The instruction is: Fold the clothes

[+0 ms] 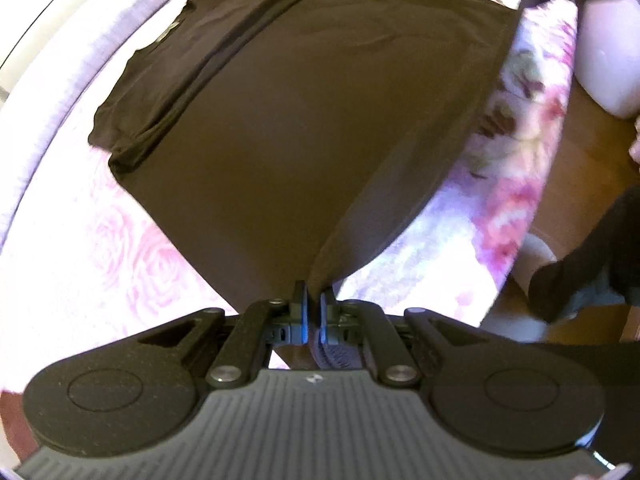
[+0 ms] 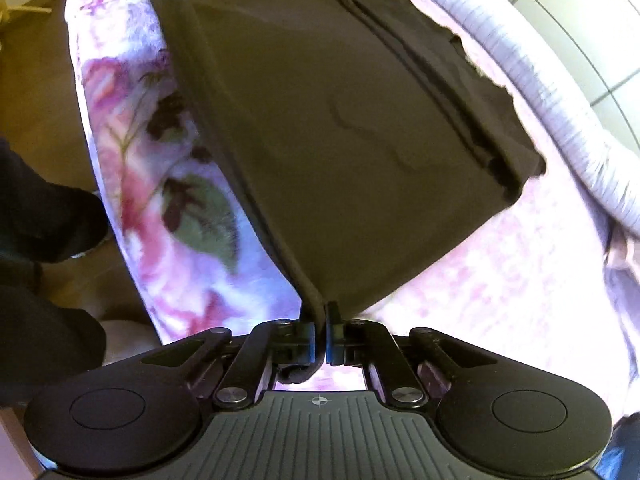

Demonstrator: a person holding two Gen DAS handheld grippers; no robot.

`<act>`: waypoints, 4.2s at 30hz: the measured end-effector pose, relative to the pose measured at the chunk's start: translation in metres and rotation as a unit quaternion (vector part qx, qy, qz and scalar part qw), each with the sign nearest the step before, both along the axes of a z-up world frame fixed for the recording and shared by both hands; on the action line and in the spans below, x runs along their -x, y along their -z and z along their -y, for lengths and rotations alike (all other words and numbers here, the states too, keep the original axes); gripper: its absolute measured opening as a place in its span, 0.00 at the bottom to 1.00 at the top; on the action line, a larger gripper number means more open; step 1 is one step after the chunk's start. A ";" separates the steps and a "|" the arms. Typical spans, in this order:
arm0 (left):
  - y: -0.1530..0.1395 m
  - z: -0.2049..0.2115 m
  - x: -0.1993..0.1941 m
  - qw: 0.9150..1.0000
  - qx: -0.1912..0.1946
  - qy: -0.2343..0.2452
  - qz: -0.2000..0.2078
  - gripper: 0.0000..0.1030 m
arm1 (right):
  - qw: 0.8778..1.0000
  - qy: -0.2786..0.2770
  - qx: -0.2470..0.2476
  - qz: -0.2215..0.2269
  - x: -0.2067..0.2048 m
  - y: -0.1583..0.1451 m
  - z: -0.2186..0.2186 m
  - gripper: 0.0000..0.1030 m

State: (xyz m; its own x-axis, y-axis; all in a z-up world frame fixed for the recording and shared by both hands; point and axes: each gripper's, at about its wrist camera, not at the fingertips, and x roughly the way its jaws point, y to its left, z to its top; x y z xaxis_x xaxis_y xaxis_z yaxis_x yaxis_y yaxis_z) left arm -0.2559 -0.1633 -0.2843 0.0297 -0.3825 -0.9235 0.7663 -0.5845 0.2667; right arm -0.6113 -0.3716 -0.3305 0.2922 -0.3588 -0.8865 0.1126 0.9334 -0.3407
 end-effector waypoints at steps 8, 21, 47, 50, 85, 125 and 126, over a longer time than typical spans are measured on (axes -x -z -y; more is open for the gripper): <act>-0.025 -0.060 0.035 0.999 -0.033 0.043 -0.003 0.02 | 0.997 -0.016 -0.068 -0.019 0.027 -0.036 -0.043 0.02; -0.110 -0.093 0.044 0.987 -0.142 0.010 -0.069 0.02 | 0.986 -0.040 -0.158 -0.047 0.079 -0.131 -0.082 0.02; -0.001 0.403 -0.180 0.978 -0.152 -0.008 -0.142 0.03 | 0.982 0.057 -0.169 -0.065 -0.170 -0.065 0.383 0.02; 0.011 0.421 -0.184 0.977 -0.156 -0.025 -0.145 0.03 | 0.978 0.073 -0.186 -0.053 -0.178 -0.052 0.408 0.02; 0.055 0.316 -0.196 0.931 -0.120 -0.303 -0.167 0.27 | 0.883 0.307 -0.296 0.198 -0.090 -0.036 0.264 0.51; 0.107 0.219 -0.226 0.712 0.242 0.647 0.130 0.63 | 0.925 0.351 -0.103 0.100 -0.405 -0.028 -0.079 0.78; 0.109 0.226 -0.227 0.701 0.244 0.658 0.129 0.62 | 0.926 0.353 -0.094 0.097 -0.411 -0.025 -0.080 0.78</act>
